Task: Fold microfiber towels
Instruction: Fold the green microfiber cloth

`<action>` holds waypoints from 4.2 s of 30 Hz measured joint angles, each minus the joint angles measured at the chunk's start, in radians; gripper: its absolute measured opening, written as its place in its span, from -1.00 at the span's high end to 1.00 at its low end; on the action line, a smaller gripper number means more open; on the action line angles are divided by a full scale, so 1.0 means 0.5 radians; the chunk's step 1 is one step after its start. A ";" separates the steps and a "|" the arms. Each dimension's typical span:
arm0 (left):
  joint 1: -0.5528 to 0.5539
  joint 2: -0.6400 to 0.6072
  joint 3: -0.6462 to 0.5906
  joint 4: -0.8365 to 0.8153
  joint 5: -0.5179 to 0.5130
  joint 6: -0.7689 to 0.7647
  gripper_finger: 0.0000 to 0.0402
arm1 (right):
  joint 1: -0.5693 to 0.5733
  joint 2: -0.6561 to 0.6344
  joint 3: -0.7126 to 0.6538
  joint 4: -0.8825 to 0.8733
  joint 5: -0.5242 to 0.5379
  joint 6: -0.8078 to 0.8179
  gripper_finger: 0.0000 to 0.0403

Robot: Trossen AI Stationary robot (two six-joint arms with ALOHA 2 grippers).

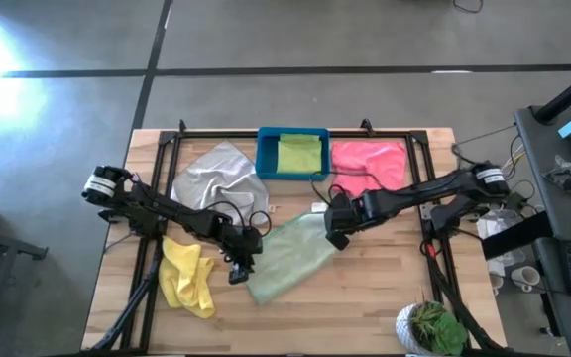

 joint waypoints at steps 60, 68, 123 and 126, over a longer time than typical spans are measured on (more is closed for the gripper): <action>-0.168 0.000 -0.071 0.207 0.159 -0.105 0.39 | -0.998 0.007 -0.400 0.654 -1.267 -0.245 0.06; -0.168 0.000 -0.071 0.206 0.153 -0.105 0.39 | -1.010 0.163 -0.380 0.861 -1.452 -0.297 0.06; -0.167 0.000 -0.071 0.206 0.112 -0.102 0.39 | -1.137 0.216 -0.369 1.019 -1.783 -0.223 0.43; -0.167 0.000 -0.071 0.206 0.113 -0.102 0.39 | -1.137 0.186 -0.369 1.020 -1.783 -0.226 0.65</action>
